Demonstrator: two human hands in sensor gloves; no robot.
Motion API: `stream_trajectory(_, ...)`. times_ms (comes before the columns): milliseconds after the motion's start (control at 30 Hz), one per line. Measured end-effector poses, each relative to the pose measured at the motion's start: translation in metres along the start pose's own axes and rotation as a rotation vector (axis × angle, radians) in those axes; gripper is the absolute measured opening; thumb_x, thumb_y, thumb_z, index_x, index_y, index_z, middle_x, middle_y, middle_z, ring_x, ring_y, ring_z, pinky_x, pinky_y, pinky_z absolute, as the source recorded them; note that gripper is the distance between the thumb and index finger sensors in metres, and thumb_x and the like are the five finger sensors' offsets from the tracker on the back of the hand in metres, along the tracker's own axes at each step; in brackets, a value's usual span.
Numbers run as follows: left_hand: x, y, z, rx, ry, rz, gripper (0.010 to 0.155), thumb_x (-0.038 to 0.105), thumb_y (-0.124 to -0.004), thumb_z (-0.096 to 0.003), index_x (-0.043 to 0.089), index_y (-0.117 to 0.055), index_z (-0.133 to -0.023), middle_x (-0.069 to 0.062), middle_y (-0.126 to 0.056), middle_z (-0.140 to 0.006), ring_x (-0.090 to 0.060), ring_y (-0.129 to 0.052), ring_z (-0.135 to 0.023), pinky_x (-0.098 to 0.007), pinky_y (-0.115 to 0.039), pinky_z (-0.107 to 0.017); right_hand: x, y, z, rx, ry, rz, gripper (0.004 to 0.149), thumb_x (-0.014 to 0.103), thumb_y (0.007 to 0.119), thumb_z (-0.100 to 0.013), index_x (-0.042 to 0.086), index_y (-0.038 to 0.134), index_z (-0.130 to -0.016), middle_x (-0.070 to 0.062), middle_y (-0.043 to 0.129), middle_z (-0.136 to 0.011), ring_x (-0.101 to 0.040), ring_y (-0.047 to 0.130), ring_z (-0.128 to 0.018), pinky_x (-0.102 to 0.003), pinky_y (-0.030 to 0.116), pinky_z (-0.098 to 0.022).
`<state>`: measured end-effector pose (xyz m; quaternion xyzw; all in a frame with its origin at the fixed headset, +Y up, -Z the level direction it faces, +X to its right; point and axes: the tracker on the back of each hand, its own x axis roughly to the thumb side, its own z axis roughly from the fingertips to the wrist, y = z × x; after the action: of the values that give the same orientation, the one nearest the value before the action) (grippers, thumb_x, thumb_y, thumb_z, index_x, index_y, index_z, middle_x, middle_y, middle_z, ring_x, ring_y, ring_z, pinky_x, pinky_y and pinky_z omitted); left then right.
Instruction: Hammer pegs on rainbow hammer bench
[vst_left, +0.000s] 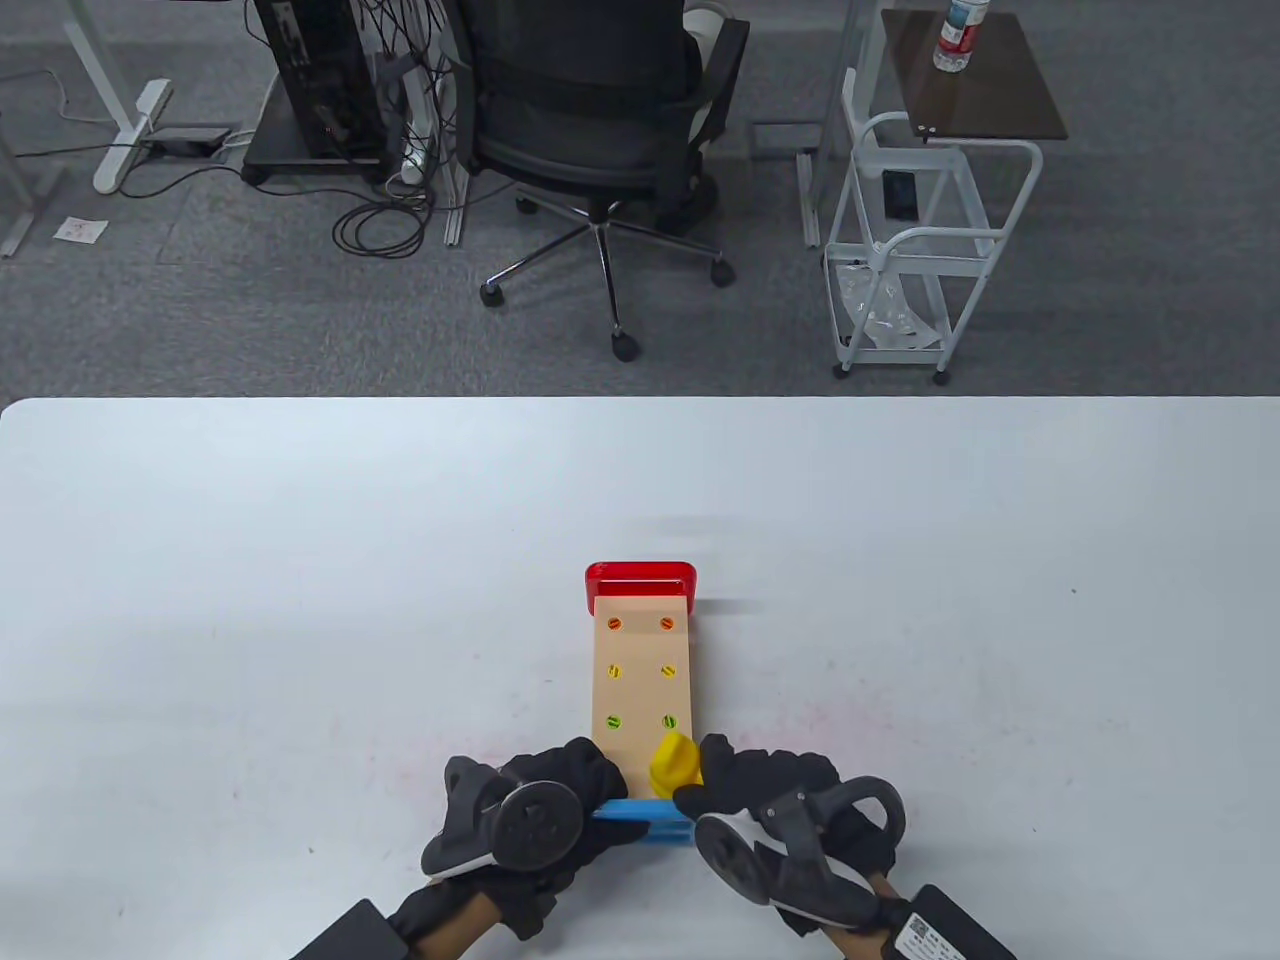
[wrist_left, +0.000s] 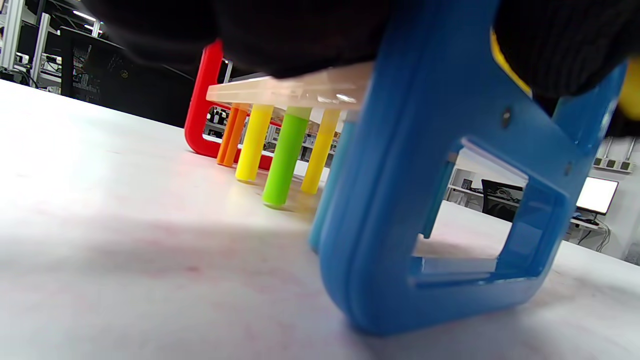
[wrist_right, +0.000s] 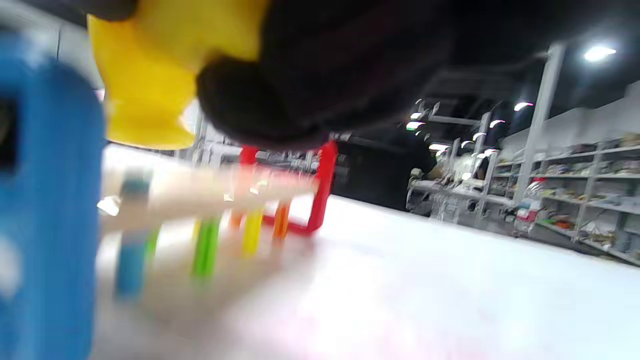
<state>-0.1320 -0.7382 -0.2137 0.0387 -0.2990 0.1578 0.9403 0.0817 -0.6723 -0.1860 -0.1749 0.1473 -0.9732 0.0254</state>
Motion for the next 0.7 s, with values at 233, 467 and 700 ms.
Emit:
stream_trajectory(233,0.0,0.0,0.0,-0.001,0.001,0.001,0.037,0.062,-0.083,-0.0442,0.032,-0.086,-0.066,0.004,-0.089,-0.059,-0.012,-0.094,-0.033,-0.043,-0.087,-0.031,-0.024,-0.079,-0.01,-0.258,0.088,-0.117,0.064,0.062,0.053,-0.045,0.024,0.081,-0.089,0.002,0.101,-0.049,-0.015,0.099,-0.018,-0.034,0.089,-0.02)
stream_trajectory(467,0.0,0.0,0.0,-0.003,0.01,0.0,0.037,0.062,-0.083,-0.0442,0.032,-0.086,-0.067,0.005,-0.089,-0.06,-0.012,-0.094,-0.033,-0.043,-0.087,-0.031,0.001,0.041,-0.007,0.231,-0.11,-0.067,0.064,0.057,0.049,-0.046,0.021,0.083,-0.087,-0.002,0.102,-0.046,-0.019,0.099,-0.015,-0.037,0.088,-0.017)
stream_trajectory(700,0.0,0.0,0.001,-0.003,0.016,0.005,0.038,0.062,-0.083,-0.0442,0.033,-0.085,-0.067,0.005,-0.088,-0.06,-0.012,-0.094,-0.034,-0.043,-0.087,-0.031,-0.004,0.036,-0.004,0.109,-0.091,-0.095,0.064,0.059,0.046,-0.046,0.025,0.081,-0.088,0.001,0.102,-0.048,-0.016,0.099,-0.017,-0.035,0.089,-0.019)
